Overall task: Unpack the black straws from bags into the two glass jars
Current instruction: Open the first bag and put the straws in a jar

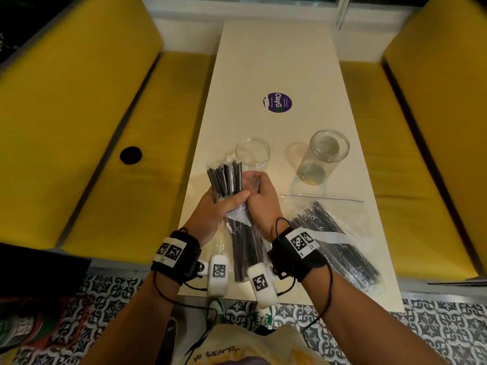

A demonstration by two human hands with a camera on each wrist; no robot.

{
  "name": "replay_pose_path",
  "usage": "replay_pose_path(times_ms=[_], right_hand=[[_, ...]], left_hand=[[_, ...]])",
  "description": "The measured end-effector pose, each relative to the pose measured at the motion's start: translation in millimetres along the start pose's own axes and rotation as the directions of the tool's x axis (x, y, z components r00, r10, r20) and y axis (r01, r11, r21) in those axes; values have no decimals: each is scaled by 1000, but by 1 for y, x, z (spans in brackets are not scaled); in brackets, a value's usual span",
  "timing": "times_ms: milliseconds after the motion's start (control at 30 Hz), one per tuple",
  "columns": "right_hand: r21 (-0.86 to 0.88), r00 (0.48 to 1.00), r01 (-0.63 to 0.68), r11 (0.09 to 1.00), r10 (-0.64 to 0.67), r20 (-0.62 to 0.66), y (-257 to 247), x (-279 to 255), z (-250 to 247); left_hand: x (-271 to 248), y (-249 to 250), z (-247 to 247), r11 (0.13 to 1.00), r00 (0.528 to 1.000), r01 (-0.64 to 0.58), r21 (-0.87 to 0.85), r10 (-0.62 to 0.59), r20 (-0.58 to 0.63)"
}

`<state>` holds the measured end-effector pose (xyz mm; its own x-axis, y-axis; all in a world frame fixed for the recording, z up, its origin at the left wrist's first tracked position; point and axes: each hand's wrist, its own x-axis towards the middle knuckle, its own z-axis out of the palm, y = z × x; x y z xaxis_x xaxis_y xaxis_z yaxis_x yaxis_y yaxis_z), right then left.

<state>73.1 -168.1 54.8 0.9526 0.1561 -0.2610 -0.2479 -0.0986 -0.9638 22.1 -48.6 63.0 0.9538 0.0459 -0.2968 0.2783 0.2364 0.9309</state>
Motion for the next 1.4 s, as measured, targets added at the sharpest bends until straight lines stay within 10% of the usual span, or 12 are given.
replay_pose_path(times_ms=[367,633,767,1300,1400], right_hand=[[-533,959,243,811,-116,259,-4,-22,-25],[-144,898,326,934,-353,-261,-2,-39,-12],[-315,830,487,815,-544,-124,-5,-41,-8],[-435,791,576,692,-605,85,-5,-35,-14],[-380,746,598,706,-664,-59,-6,-28,-18]], left_hand=[[14,20,-18,856,923,21,-517,-215,-318],[16,24,-15,788,871,-71,-611,-249,-423],[13,11,-15,769,875,-22,-639,-295,-384],[20,13,-14,819,822,-13,-574,-318,-472],[23,22,-8,811,807,1,-586,-346,-478]])
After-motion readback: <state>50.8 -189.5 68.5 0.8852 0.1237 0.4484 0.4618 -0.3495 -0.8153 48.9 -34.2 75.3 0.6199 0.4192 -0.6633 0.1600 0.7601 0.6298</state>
